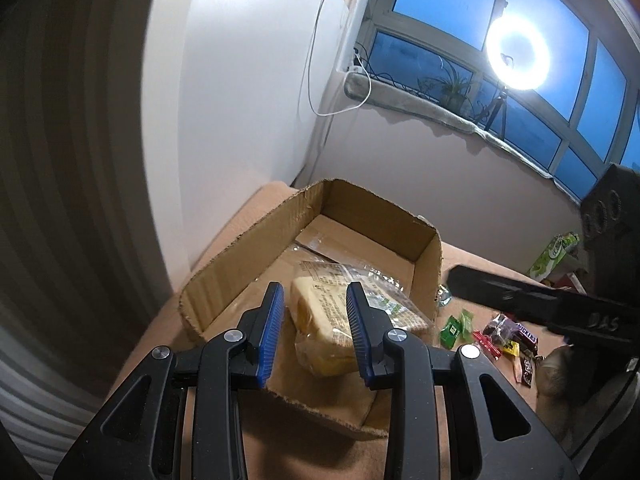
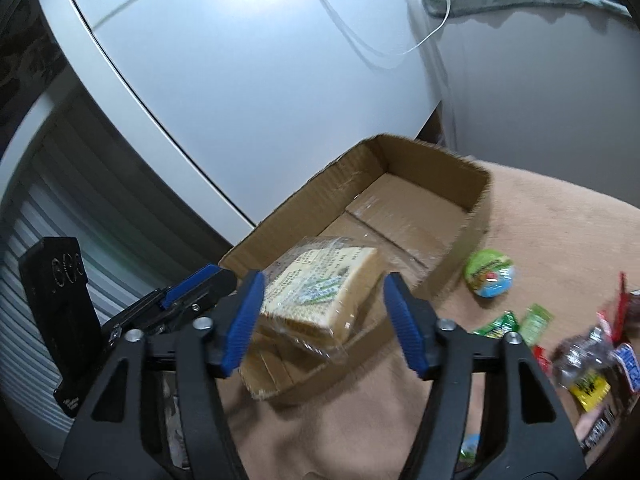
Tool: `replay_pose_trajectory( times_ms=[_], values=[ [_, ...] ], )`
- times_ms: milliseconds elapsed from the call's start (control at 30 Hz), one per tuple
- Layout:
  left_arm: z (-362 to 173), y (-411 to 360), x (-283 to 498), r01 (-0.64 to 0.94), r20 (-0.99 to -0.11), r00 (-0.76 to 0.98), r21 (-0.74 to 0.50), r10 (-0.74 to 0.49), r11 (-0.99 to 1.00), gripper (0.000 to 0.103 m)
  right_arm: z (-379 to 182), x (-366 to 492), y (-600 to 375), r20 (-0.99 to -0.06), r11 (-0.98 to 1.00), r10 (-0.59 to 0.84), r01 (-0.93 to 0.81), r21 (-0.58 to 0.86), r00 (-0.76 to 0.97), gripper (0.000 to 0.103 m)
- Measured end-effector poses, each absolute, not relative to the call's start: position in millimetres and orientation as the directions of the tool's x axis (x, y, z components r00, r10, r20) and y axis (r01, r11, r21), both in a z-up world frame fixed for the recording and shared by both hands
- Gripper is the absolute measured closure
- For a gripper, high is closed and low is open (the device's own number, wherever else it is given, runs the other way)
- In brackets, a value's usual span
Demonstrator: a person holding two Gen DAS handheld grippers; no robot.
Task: Organize snacks
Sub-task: 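Open the right gripper and withdraw it from the box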
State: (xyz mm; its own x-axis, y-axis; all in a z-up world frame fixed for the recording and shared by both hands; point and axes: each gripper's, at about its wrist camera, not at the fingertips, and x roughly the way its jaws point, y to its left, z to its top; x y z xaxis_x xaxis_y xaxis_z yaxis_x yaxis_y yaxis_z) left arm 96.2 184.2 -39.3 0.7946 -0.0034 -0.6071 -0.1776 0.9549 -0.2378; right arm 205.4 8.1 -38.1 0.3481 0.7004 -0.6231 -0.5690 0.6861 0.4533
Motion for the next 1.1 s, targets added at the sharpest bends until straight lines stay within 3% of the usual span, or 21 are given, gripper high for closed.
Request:
replay_pose_trajectory(
  times_ms=[133,233,333,700,800,933,1000,1100],
  values=[
    [-34,180,85,-0.176,-0.596,0.803,-0.233,0.003,0.956,0.072,-29,195,-26,-0.614,0.707,0.687,-0.551,0.443,0.388,0.035],
    [-31,174,78,-0.171,-0.589,0.808,-0.23,0.002,0.958,0.072,-25,187,-55,-0.614,0.73,0.667,-0.534,0.426,0.421,0.028],
    [-27,163,72,-0.154,-0.578,0.816,-0.233,-0.009,0.96,0.067,-23,180,-86,-0.618,0.754,0.642,-0.516,0.406,0.453,0.028],
    [-30,101,62,-0.038,-0.577,0.81,-0.226,-0.102,0.973,0.066,-31,151,-196,-0.674,0.877,0.463,-0.405,0.256,0.575,0.028],
    [-35,86,61,-0.013,-0.588,0.798,-0.237,-0.133,0.971,0.059,-35,146,-212,-0.684,0.894,0.43,-0.384,0.231,0.589,0.028],
    [-44,61,61,0.02,-0.608,0.777,-0.234,-0.162,0.972,0.059,-43,138,-228,-0.704,0.916,0.371,-0.362,0.172,0.605,0.028],
    [-50,48,62,0.037,-0.62,0.764,-0.229,-0.175,0.973,0.05,-49,135,-232,-0.718,0.923,0.347,-0.354,0.148,0.604,0.028],
    [-61,31,65,0.064,-0.641,0.742,-0.223,-0.196,0.973,0.047,-64,133,-235,-0.745,0.93,0.319,-0.347,0.126,0.586,0.028]
  ],
)
